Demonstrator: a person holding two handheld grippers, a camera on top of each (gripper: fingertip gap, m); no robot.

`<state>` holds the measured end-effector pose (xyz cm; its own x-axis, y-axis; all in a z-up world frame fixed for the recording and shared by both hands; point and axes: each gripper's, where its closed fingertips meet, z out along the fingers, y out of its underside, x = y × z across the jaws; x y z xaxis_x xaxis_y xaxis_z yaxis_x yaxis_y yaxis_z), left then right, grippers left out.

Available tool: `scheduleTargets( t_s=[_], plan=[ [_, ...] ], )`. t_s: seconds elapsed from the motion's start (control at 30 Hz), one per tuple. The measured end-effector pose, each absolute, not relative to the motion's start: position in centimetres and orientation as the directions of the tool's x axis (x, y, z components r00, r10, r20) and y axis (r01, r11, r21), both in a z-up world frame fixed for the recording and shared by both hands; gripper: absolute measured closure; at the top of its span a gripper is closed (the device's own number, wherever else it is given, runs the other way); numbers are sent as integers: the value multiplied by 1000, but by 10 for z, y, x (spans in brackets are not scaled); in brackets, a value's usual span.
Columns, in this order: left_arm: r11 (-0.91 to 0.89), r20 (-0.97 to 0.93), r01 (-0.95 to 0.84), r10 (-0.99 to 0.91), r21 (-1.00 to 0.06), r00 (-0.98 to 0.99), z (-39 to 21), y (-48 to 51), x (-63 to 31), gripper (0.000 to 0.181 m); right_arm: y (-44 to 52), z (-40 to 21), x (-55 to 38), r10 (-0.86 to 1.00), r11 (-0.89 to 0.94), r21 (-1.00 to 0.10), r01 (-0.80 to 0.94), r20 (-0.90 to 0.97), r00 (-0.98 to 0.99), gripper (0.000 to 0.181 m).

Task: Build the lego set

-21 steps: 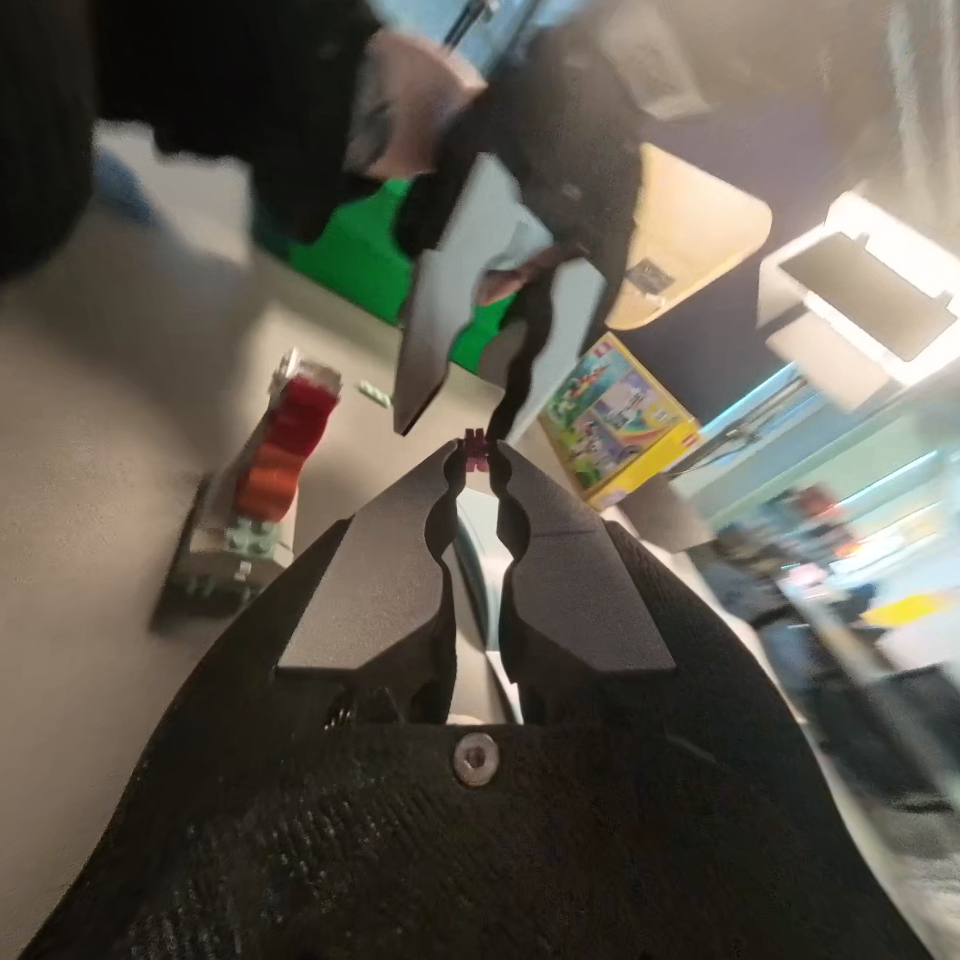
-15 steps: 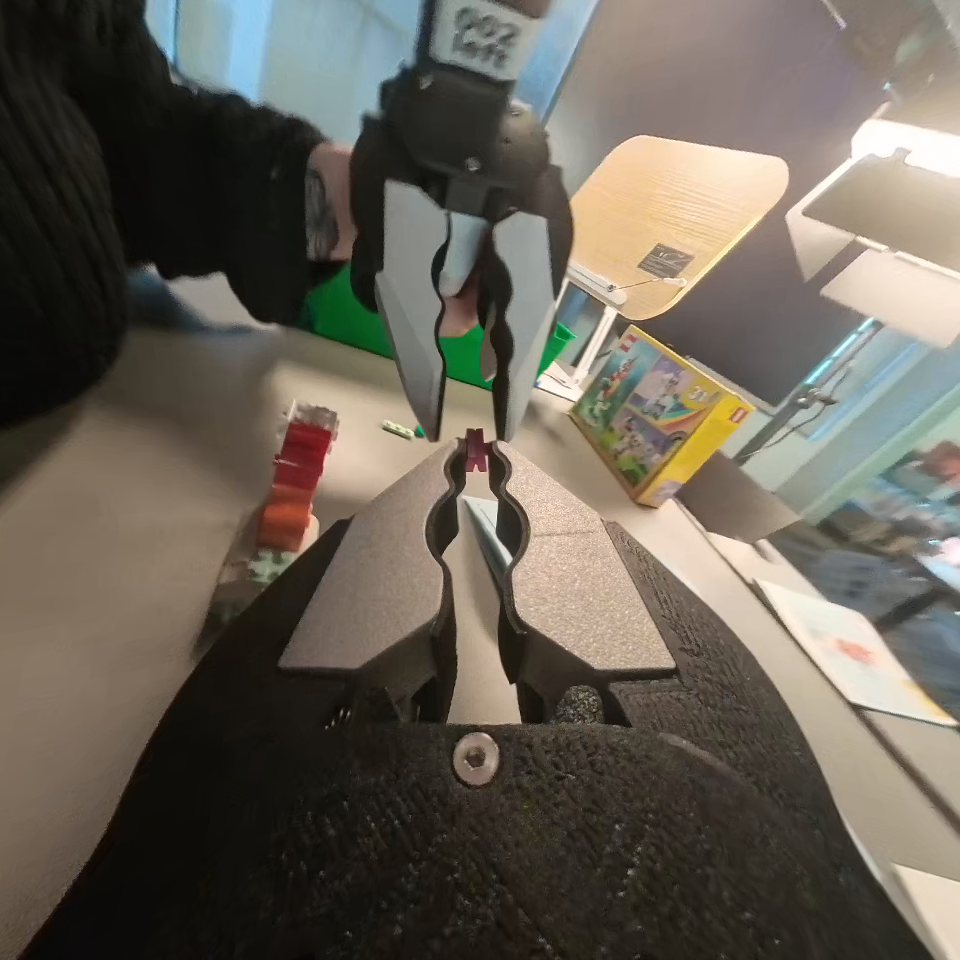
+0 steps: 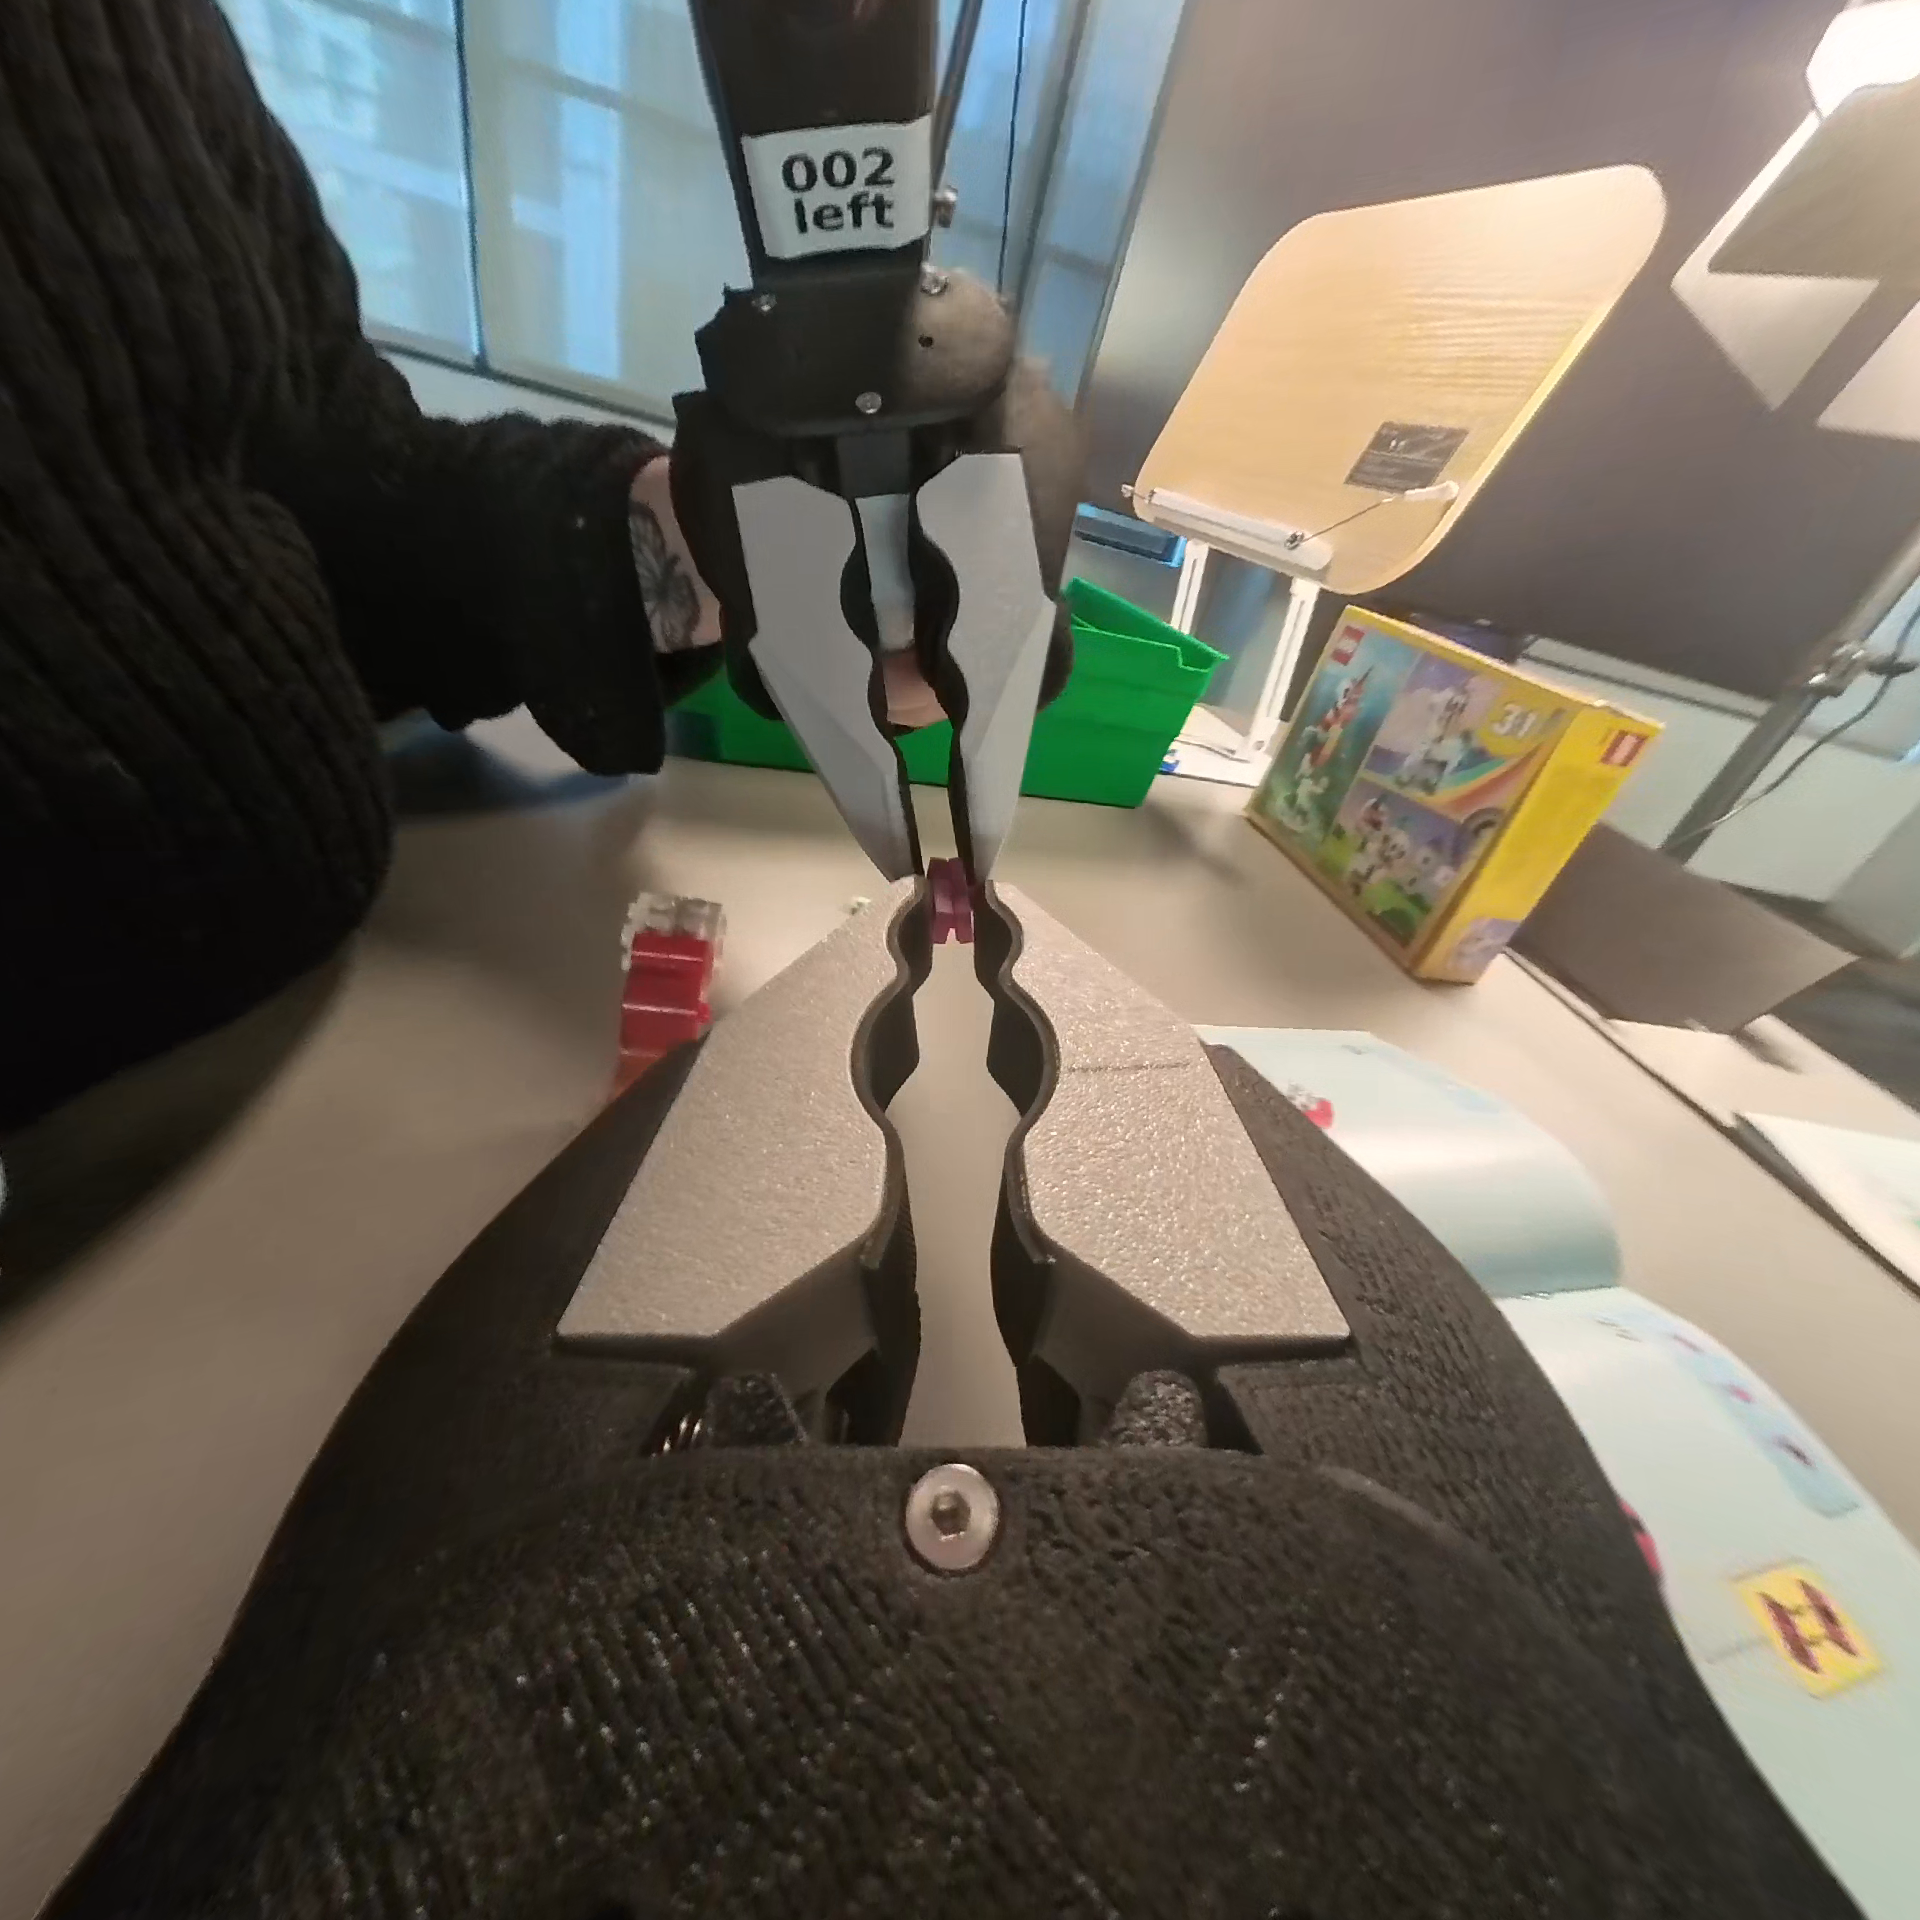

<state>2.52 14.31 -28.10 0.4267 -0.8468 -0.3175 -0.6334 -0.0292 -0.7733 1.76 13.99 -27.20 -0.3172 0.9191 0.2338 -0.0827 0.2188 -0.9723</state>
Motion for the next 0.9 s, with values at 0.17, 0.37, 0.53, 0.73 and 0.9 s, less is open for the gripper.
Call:
scheduleTargets(
  t_s=[0.17, 0.37, 0.53, 0.73, 0.9],
  plan=[
    [-103, -231, -535, -822, -839, 521, -276, 147, 25, 174, 144, -268, 18, 915, 298, -944, -141, 324, -241, 176],
    [-365, 159, -264, -804, -893, 573, -274, 144, 28, 157, 144, -259, 22, 812, 558, -802, -214, 580, -55, 174],
    [-456, 324, -149, -793, -877, 516, -274, 139, 34, 157, 138, -262, 21, 736, 660, -722, -207, 677, -17, 175],
    [-489, 370, -109, -772, -866, 517, -273, 139, 35, 168, 136, -263, 21, 659, 742, -642, -191, 752, 31, 175],
    [-518, 411, -90, -761, -850, 503, -272, 138, 34, 172, 134, -263, 21, 649, 751, -633, -189, 760, 37, 175]
  ],
)
